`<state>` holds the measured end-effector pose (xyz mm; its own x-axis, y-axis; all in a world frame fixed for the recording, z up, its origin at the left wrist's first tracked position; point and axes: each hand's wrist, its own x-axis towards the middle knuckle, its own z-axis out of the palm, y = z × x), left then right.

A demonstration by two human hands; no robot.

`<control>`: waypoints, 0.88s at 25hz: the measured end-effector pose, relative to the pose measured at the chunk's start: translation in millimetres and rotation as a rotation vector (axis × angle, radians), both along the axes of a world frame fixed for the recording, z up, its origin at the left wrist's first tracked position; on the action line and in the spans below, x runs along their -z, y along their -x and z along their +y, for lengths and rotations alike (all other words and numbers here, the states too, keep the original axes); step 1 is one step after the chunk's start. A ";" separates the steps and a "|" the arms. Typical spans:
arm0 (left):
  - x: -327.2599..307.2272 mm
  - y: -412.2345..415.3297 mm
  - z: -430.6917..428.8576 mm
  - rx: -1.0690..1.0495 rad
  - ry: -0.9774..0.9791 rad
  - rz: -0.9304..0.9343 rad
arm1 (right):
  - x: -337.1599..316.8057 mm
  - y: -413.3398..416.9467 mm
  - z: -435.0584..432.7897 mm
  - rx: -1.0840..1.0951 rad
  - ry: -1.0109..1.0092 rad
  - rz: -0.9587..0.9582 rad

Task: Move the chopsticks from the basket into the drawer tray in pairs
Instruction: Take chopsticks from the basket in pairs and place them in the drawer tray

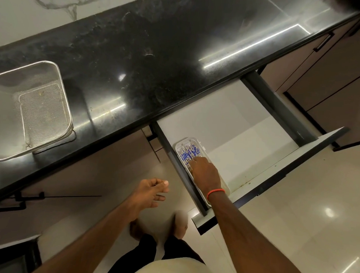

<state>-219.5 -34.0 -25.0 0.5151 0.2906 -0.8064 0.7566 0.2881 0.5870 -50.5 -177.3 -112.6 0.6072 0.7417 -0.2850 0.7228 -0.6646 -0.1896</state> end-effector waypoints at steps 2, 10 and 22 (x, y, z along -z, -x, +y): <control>0.3 -0.5 -1.1 0.010 0.002 -0.002 | 1.2 -2.7 1.4 -0.123 0.052 0.010; -2.3 -9.1 -1.5 0.052 -0.009 -0.036 | -14.6 3.5 -25.2 -0.043 0.180 0.079; -3.8 -9.2 1.6 0.108 -0.013 -0.079 | -65.7 29.8 -46.9 0.326 -0.216 0.183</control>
